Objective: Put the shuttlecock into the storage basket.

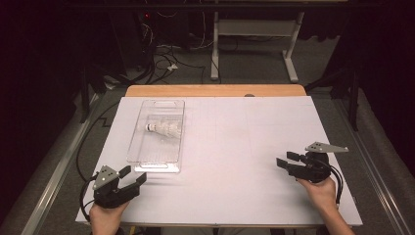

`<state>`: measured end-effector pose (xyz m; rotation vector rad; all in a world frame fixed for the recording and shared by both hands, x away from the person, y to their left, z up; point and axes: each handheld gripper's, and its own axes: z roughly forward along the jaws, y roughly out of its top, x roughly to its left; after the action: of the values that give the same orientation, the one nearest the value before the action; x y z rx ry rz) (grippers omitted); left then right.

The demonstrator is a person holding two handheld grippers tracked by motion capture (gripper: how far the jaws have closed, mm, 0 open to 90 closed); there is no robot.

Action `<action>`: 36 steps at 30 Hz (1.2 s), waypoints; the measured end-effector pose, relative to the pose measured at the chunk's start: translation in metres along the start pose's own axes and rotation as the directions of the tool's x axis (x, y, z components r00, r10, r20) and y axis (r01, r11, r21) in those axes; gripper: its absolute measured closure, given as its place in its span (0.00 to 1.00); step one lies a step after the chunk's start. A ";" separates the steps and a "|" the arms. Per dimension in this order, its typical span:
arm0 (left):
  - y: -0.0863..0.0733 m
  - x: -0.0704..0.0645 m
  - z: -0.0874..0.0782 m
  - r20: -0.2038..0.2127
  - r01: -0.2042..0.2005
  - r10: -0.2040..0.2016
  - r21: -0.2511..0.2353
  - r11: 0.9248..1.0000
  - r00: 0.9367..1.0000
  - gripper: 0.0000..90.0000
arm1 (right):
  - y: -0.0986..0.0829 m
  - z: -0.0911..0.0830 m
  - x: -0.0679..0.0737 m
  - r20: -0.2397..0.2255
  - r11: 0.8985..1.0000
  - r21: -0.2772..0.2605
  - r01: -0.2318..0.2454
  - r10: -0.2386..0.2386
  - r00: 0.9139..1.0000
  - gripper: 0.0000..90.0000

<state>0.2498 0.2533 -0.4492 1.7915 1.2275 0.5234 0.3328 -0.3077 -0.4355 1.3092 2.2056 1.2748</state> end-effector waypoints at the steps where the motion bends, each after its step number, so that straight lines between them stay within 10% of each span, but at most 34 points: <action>1: 0.000 0.000 0.000 0.000 0.000 0.000 0.000 1.000 1.000 0.40 | -0.001 -0.001 -0.001 0.000 1.000 -0.007 0.000 0.000 1.000 0.47; 36: 0.000 0.001 0.000 -0.003 0.007 -0.007 0.002 1.000 1.000 0.40 | -0.027 -0.017 0.002 0.015 0.997 -0.079 0.022 -0.021 1.000 0.40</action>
<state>0.2503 0.2542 -0.4494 1.7886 1.2362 0.5208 0.3061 -0.3213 -0.4473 1.2575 2.1309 1.3262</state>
